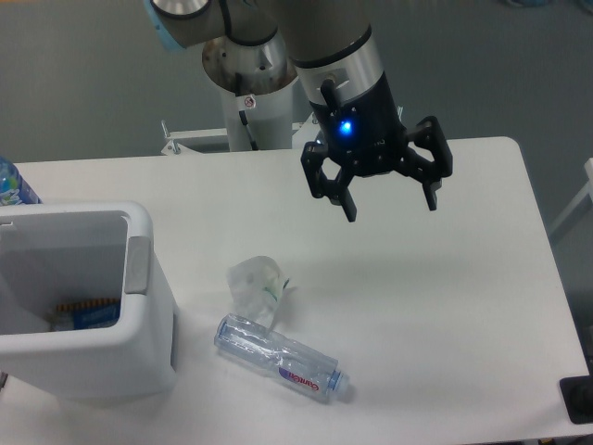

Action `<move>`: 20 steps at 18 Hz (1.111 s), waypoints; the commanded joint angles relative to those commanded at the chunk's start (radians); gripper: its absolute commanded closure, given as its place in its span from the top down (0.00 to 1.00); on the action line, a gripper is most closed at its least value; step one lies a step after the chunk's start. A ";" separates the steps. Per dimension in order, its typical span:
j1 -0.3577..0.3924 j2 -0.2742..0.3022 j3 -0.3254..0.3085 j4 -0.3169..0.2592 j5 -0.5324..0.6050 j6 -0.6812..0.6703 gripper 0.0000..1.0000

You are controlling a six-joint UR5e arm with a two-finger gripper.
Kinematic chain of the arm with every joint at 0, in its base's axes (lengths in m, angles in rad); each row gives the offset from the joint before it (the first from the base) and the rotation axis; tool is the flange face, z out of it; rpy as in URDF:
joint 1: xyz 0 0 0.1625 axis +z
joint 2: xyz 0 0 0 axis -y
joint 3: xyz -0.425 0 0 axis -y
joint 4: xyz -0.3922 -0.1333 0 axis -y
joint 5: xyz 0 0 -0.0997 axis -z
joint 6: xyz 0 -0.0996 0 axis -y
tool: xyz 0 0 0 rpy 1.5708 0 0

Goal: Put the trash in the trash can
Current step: 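Move the open gripper over the crumpled clear plastic cup and lower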

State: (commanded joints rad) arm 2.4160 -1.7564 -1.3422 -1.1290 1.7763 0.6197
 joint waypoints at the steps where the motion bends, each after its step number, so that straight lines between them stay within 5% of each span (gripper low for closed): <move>1: -0.002 0.000 -0.002 -0.002 0.000 -0.002 1.00; 20: -0.070 -0.012 -0.212 0.017 -0.026 -0.354 1.00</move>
State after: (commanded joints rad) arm 2.3455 -1.7687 -1.5538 -1.1122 1.7503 0.2654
